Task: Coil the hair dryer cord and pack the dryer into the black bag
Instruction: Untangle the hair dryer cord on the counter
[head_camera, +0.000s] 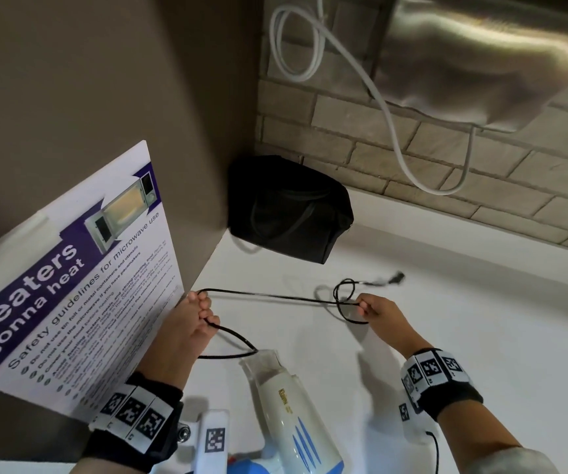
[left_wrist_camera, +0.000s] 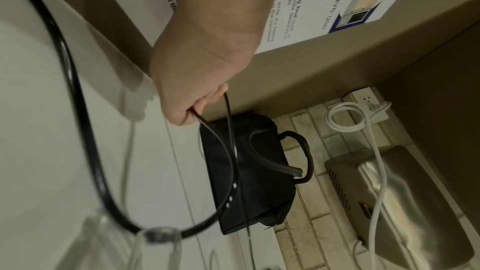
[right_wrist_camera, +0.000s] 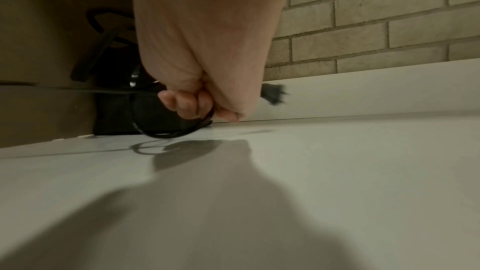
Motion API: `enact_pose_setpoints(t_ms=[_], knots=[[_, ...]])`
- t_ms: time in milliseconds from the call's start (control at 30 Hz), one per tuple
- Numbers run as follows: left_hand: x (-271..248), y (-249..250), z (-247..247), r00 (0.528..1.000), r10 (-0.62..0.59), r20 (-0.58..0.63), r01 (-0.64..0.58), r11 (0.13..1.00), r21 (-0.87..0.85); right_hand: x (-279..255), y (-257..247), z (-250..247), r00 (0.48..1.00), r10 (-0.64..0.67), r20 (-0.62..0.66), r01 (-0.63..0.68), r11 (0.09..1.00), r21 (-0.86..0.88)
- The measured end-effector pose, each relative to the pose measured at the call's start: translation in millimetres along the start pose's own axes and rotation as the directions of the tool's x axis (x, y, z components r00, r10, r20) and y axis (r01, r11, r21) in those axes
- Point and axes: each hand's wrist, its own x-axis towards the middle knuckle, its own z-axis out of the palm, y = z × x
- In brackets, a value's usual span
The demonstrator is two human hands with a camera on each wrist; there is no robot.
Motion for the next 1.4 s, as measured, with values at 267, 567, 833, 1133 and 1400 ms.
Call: enact_pose_setpoints(t_ms=[267,567,833,1133,1400], knots=[[0.5,-0.8,-4.6,0.983,0.023,-0.180,-0.008,0.997,0.081,0.4,16.8,-10.2,0.988,0.118,-0.102,-0.125,0.990,-0.063],[0.0,-11.5,-6.6,0.957,0.014,-0.291,0.036,0.986,0.163,-13.1,20.1,-22.4,0.955,0.235,-0.183,-0.238,0.971,0.007],[-18.1,-24.8,13.1,0.941,0.336,0.021,-0.003,-0.055,0.999,-19.3,-3.1,-33.9,0.949,0.241,-0.204,-0.235,0.971,0.052],[-60.8,-58.9,94.1,0.597,0.191,0.779,-0.703,-0.344,0.623,-48.6,-89.6,-39.6,0.989,-0.132,-0.063,0.131,0.991,-0.019],[-73.4,-55.2,102.8,0.708,0.168,0.686,-0.695,-0.007,0.719,-59.8,-111.1,-34.8,0.962,-0.271,-0.017,0.271,0.962,0.016]])
